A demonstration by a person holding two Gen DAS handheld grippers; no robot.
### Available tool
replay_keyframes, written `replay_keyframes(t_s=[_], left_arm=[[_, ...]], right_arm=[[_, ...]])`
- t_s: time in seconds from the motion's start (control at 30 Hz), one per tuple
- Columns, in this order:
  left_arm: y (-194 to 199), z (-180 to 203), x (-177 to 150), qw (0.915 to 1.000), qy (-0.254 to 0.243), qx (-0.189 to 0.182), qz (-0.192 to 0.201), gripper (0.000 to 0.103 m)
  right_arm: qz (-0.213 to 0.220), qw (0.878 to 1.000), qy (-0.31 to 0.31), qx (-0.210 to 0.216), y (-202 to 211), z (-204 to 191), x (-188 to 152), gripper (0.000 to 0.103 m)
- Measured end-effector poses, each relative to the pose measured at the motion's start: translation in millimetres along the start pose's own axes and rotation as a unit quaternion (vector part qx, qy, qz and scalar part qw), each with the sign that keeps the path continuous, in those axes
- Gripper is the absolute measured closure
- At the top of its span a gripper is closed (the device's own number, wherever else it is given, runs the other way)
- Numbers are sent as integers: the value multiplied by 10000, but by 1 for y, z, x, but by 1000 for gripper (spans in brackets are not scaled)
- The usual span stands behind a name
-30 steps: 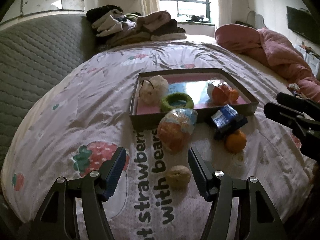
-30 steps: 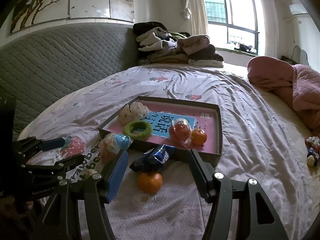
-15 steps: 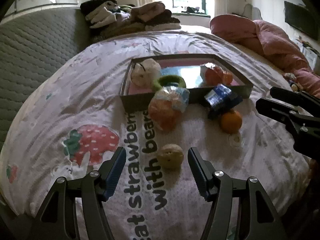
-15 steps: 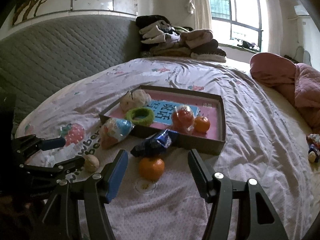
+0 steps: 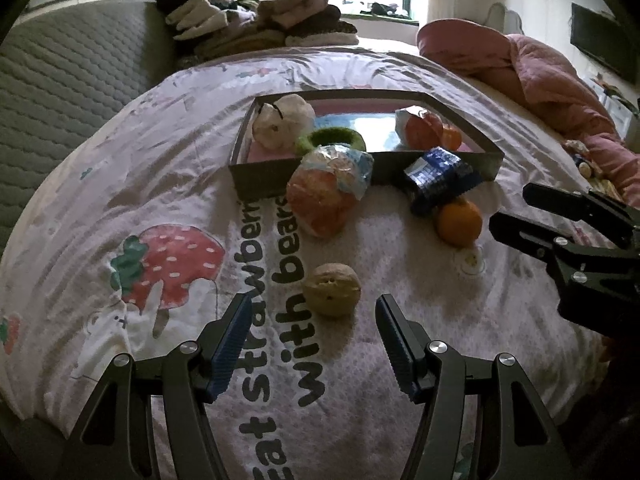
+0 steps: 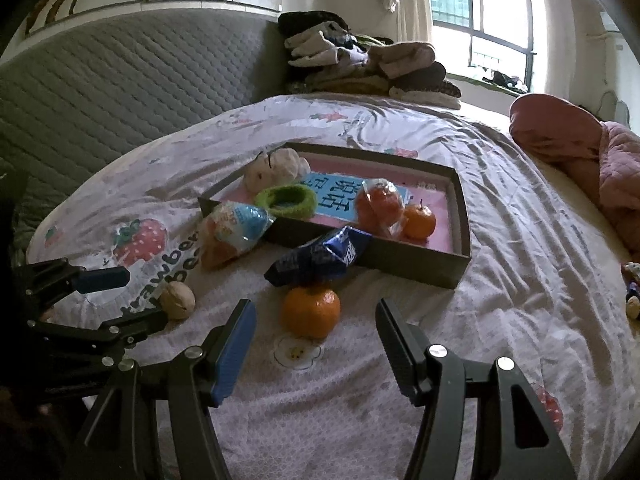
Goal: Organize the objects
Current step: 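Move left tool toward the walnut while right tool approaches a tangerine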
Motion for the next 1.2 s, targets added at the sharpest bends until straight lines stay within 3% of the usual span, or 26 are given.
replay_keyframes(t_s=[0.63,1.2], left_arm=[[-14,-2,-2,9997,164,-130,-95,37],[-34,-15,7,9995,310,-113,-4,38]], right_arm=[[-353,9992,101,-150,-33,-8,-14,41],[-373,9990,81,-238,-51,-10,-10,41]])
Point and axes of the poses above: each gripper's, at about its wrist camera, not at the fingertips, and y roughly against the way its jaws point, z to its right, x to its top, the point moved 4 cm from there along -y, roughly the way its jaws point, and after that the axes turned 14 degrees about -x, right-handed, at the moved point
